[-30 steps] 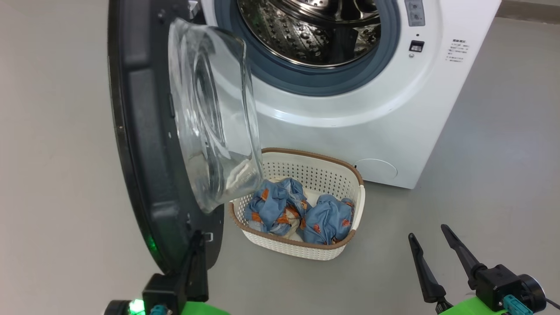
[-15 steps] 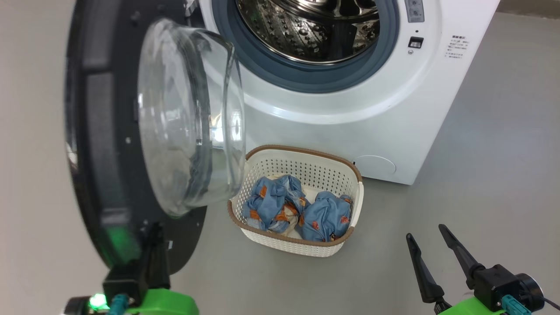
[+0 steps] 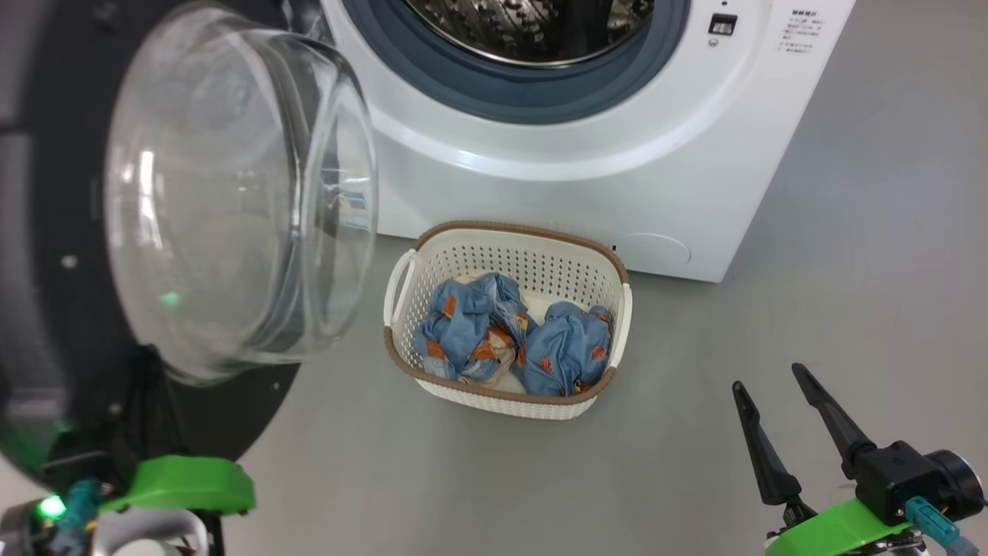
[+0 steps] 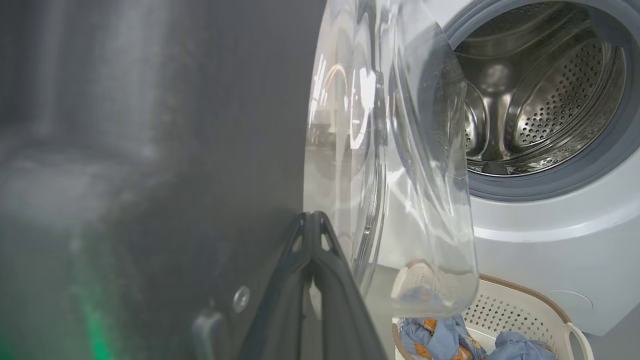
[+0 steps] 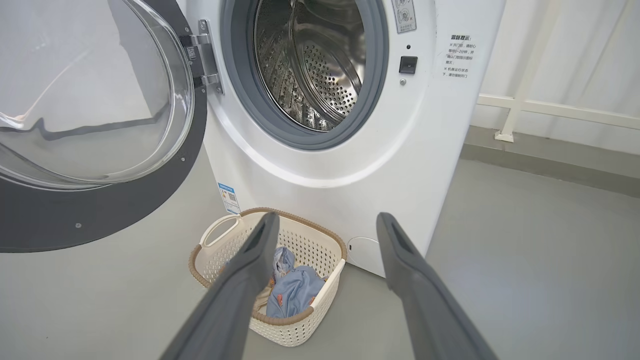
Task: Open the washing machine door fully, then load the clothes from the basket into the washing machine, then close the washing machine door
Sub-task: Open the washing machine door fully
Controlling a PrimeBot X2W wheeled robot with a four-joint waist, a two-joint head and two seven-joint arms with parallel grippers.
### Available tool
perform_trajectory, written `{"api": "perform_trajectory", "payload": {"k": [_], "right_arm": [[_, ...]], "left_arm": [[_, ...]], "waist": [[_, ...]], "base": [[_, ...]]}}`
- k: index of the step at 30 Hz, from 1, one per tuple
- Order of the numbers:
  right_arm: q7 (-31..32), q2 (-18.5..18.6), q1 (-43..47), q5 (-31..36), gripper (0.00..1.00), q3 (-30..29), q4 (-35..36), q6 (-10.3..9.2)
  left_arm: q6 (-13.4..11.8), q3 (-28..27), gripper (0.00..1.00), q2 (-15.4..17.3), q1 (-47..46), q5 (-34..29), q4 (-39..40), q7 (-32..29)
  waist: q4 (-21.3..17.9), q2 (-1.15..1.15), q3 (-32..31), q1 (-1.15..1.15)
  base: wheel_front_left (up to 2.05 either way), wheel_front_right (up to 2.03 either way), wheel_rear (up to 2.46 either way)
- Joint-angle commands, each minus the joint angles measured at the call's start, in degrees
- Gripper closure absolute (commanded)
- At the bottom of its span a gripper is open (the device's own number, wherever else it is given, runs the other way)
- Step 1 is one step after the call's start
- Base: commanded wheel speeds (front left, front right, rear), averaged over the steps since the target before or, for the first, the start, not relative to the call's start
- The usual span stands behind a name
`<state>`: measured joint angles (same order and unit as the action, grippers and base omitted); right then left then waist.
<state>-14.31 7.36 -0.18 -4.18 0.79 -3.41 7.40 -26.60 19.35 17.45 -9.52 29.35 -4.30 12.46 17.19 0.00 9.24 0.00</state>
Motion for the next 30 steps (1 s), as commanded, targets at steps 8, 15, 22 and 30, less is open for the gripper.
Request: {"api": "perform_trajectory", "payload": {"k": [8, 15, 22, 30], "right_arm": [[-0.7, 1.7, -2.6, -1.1, 0.0, 0.9, 2.7, 0.09], [-0.7, 2.6, -4.0, -1.3, 0.0, 0.6, 3.5, 0.09], [-0.7, 3.4, -4.8, -1.6, 0.0, 0.2, 3.7, 0.09], [-0.7, 4.0, -5.4, -1.8, 0.0, 0.1, 3.7, 0.09]], "left_arm": [[-0.2, -10.1, 1.0, 4.0, -4.2, 2.6, -1.8, 1.9], [1.2, -16.3, 1.0, 5.4, -6.4, 4.1, -4.3, 2.4], [4.3, -20.7, 1.0, 7.1, -9.5, 5.8, -8.6, 2.5], [7.6, -23.8, 1.0, 9.1, -13.2, 7.0, -15.8, 2.5]], "waist": [[-0.8, 0.0, 4.1, 0.0], [-0.8, 0.0, 6.9, 0.0], [-0.4, 0.0, 8.5, 0.0], [-0.4, 0.0, 9.3, 0.0]], "base": [[0.0, 0.0, 0.0], [0.0, 0.0, 0.0], [0.0, 0.0, 0.0], [0.0, 0.0, 0.0]]}}
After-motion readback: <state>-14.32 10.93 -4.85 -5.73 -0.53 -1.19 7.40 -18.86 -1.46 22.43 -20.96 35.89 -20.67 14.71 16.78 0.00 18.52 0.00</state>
